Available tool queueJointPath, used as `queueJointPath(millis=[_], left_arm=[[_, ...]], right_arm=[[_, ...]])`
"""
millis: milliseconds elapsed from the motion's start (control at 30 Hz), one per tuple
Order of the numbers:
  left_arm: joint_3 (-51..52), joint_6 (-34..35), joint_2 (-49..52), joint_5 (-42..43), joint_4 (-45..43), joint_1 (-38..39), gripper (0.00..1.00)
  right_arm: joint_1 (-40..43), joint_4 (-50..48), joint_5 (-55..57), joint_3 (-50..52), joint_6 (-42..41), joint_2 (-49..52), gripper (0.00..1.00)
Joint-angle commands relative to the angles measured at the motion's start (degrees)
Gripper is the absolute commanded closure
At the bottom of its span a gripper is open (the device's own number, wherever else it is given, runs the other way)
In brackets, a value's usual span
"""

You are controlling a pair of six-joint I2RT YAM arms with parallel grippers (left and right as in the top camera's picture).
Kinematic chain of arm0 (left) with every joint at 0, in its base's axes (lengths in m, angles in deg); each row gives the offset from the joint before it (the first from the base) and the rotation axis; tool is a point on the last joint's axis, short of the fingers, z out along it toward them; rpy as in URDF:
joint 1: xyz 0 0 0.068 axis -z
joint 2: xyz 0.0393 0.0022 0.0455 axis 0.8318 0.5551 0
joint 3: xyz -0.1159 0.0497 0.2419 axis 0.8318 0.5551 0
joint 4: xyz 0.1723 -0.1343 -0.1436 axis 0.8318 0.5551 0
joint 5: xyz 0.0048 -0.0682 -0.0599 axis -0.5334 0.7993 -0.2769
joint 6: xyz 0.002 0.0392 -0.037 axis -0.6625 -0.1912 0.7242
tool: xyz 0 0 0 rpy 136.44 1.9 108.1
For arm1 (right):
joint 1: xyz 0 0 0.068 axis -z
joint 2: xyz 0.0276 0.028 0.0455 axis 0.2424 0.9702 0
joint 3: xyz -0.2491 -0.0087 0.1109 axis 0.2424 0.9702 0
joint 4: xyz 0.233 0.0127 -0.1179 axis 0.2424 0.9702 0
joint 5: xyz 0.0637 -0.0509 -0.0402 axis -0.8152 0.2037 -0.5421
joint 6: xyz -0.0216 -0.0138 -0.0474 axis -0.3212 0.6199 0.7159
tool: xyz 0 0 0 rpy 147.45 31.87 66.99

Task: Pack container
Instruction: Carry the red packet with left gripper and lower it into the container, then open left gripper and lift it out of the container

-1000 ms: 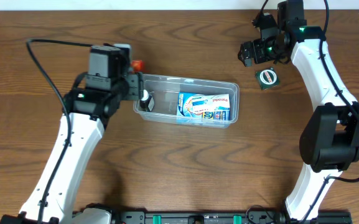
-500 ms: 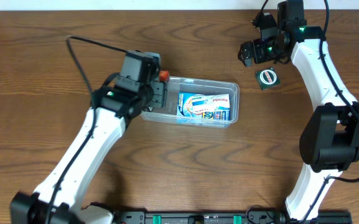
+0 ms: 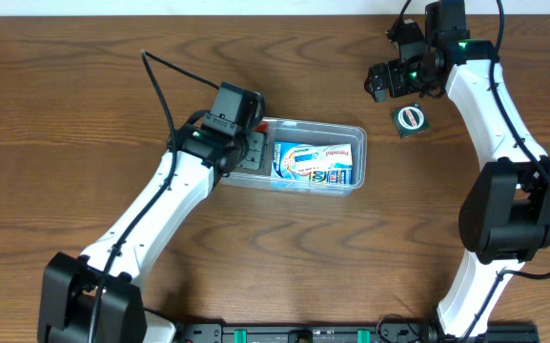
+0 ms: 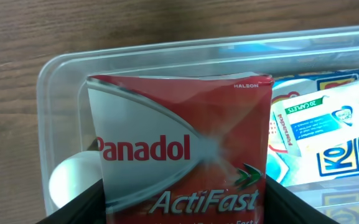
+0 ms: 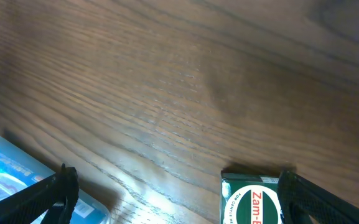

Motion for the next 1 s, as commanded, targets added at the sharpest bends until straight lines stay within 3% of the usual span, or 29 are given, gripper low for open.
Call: queueJointPath(millis=[0,333,433,967], left_arm=[[-0.98,0.72,1.09,-1.86,-0.24,0.98,0.35],[-0.98,0.70,2.75,-2.03,-0.26,1.36,0.33],[-0.98,0.70,2.75,-2.03,-0.24,1.36,0.15],[-1.66,0.35,0.31,-2.05,-0.55,1.31,0.16]], right_arm=[[-0.24,0.04,-0.44,-0.76,-0.59,0.15,0.01],[-0.24,0.04,-0.44,-0.76,-0.59,0.15,0.01],[-0.24,0.04,-0.44,-0.76,-0.59,0.15,0.01],[-0.24,0.04,-0.44,-0.76,-0.59,0.15,0.01]])
